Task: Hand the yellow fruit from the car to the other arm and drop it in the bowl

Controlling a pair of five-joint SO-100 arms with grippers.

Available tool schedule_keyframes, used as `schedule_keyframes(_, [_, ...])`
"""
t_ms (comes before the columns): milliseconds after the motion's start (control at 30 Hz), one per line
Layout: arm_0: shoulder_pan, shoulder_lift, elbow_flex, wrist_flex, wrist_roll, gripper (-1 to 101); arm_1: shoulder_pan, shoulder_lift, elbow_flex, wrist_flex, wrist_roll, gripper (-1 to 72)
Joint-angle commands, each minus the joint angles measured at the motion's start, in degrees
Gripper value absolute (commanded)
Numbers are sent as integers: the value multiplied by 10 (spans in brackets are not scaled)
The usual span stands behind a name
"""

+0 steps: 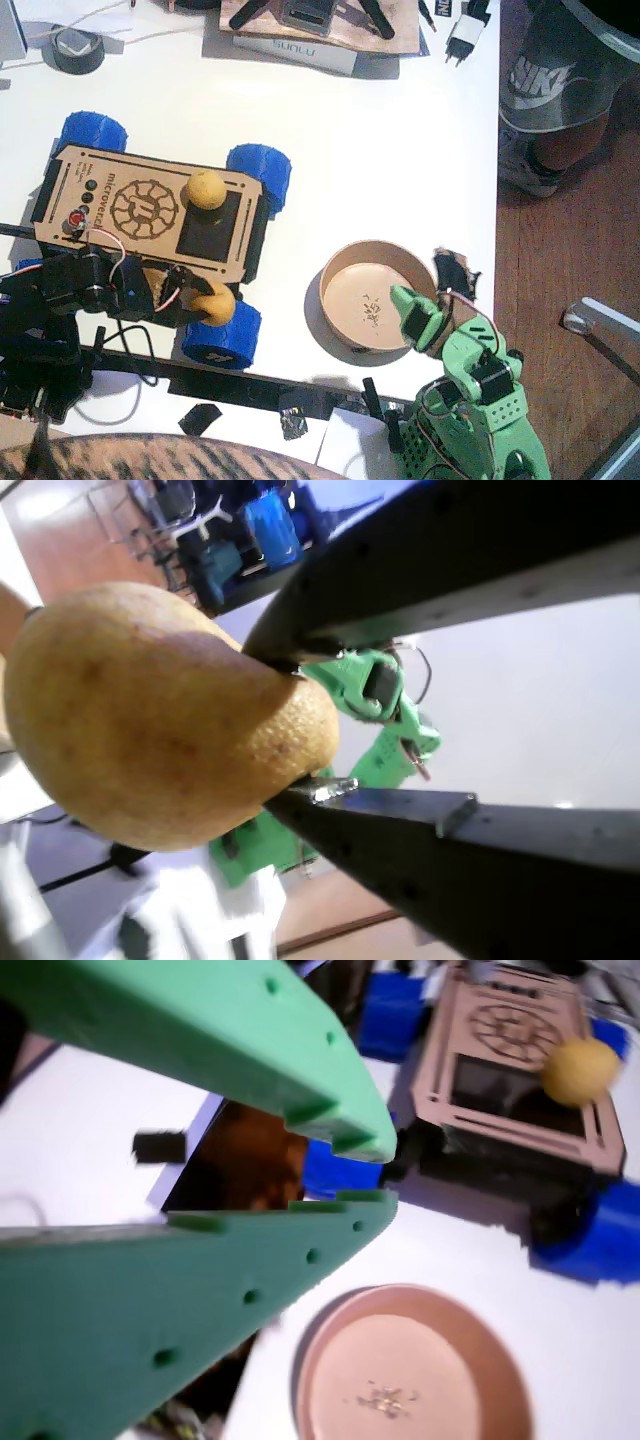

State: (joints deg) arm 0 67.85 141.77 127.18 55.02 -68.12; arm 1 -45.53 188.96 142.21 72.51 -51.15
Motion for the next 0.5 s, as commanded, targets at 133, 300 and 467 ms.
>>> schedule_keyframes(133, [44, 2, 2, -148, -25, -1, -119, 27, -18, -31, -25, -1])
schedule_keyframes(300, [61, 3, 3, -142, -118, -1, -174, 47, 14, -56, -63, -1])
schedule_keyframes(467, [63, 24, 52, -193, -129, -1, -223, 28, 42, -144, -82, -1])
